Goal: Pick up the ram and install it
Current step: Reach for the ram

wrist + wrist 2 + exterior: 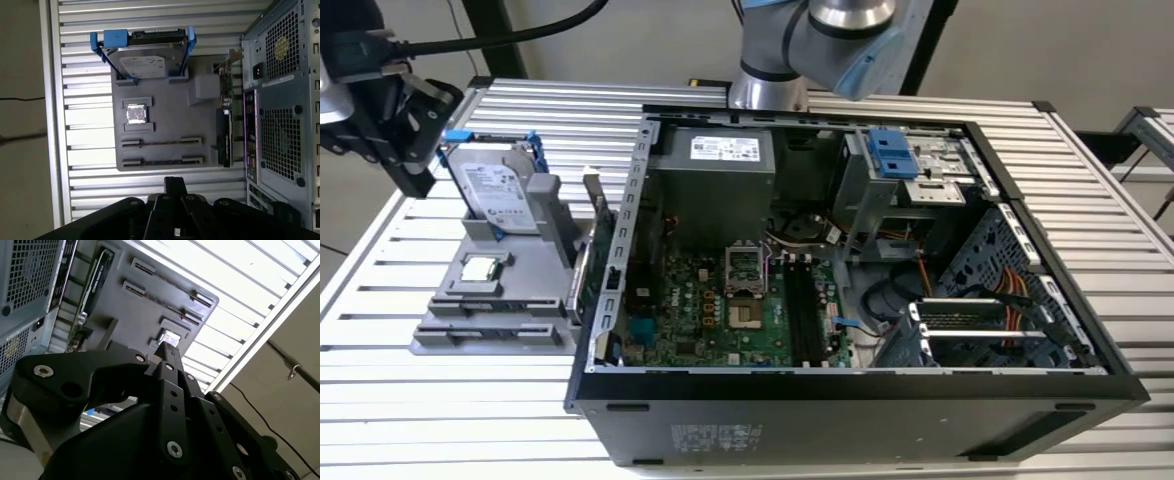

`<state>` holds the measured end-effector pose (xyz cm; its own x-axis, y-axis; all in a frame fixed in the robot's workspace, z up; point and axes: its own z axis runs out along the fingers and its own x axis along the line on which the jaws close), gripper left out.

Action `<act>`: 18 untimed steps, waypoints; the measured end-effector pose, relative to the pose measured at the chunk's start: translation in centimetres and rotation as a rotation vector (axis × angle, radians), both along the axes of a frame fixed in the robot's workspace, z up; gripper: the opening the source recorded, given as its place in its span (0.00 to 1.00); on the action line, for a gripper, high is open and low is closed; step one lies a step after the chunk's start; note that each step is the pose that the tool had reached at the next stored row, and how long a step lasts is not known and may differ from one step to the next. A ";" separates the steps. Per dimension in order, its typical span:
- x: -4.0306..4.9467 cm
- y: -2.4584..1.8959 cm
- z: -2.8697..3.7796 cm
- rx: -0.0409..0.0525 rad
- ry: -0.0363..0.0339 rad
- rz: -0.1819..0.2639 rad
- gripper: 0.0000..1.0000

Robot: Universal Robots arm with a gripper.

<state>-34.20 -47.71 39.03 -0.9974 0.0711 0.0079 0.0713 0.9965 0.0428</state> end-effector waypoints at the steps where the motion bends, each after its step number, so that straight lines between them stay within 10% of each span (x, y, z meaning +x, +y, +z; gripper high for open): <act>1: 0.00 -0.12 0.00 -0.0001 0.0001 0.000 0.00; 18: -0.05 -1.61 0.00 0.0000 0.0000 0.000 0.00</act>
<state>-34.25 -49.32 39.03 -0.9974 0.0711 0.0079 0.0713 0.9965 0.0428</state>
